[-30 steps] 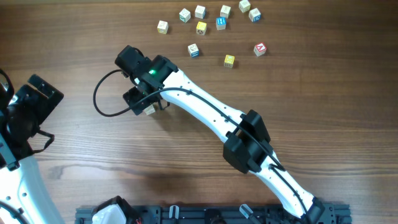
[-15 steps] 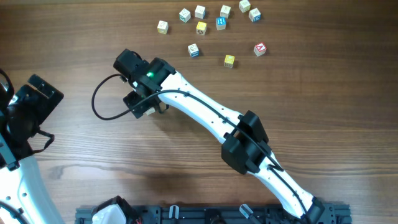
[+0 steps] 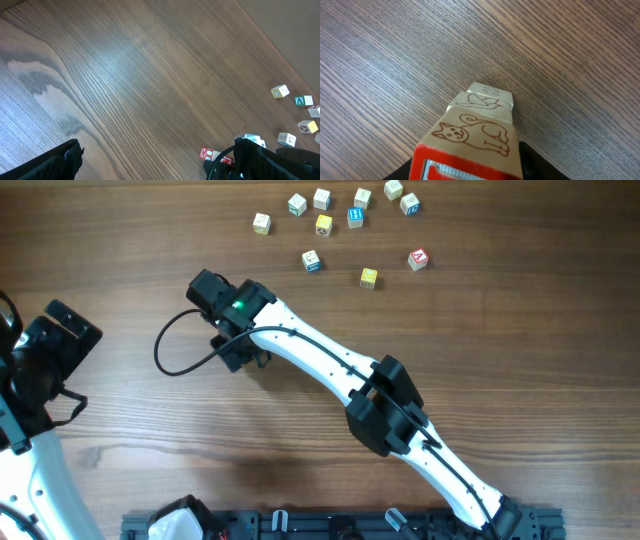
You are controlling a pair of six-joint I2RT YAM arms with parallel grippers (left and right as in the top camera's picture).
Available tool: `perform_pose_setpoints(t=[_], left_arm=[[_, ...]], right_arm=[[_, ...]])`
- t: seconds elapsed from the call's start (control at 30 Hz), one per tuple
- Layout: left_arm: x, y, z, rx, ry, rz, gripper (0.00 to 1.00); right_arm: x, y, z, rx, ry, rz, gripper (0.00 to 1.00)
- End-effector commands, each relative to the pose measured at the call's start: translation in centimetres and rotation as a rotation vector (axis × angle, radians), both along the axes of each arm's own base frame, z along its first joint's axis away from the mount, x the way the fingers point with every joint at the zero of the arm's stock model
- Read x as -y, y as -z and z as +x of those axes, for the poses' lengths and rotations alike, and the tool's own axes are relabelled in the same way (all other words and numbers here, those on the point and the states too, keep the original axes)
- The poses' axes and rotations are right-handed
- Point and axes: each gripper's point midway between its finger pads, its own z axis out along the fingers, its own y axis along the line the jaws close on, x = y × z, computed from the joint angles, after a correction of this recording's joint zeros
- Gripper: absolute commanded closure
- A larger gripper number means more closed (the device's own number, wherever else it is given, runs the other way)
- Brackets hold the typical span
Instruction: Form a tower
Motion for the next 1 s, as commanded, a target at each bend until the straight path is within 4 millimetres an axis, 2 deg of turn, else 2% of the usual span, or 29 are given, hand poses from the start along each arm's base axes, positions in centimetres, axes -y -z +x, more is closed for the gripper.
perform_pose_setpoints(t=[0.0,0.17,0.3,0.33,0.37,0.47,0.57,0.77,0.97], left_arm=[[0.0,-0.3,0.0,0.015,-0.004,-0.007,0.00],[0.0,-0.3,0.0,0.015,-0.004,-0.007,0.00],[0.0,-0.3,0.0,0.015,-0.004,-0.007,0.00],[0.0,-0.3,0.0,0.015,-0.004,-0.007,0.00],[0.0,-0.3,0.0,0.015,-0.004,-0.007,0.00],[0.0,-0.3,0.0,0.015,-0.004,-0.007,0.00],[0.0,-0.3,0.0,0.015,-0.004,-0.007,0.00],[0.0,-0.3,0.0,0.015,-0.004,-0.007,0.00],[0.0,-0.3,0.0,0.015,-0.004,-0.007,0.00]], right_arm=[[0.3,1.2,-0.3,-0.008,0.000,-0.031,0.54],[0.4,1.2,-0.3,-0.012,-0.001,-0.036,0.56],[0.4,1.2,-0.3,-0.010,-0.004,-0.035,0.27],[0.5,1.2,-0.2,-0.003,-0.006,-0.040,0.16],[0.5,1.1,-0.1,0.002,-0.005,-0.041,0.11],[0.4,0.4,0.1,0.019,-0.019,-0.031,0.06],[-0.3,-1.9,0.7,0.064,-0.025,0.021,0.01],[-1.5,-2.5,2.0,0.126,-0.020,0.069,0.02],[-1.5,0.2,2.0,0.101,-0.021,0.038,0.10]])
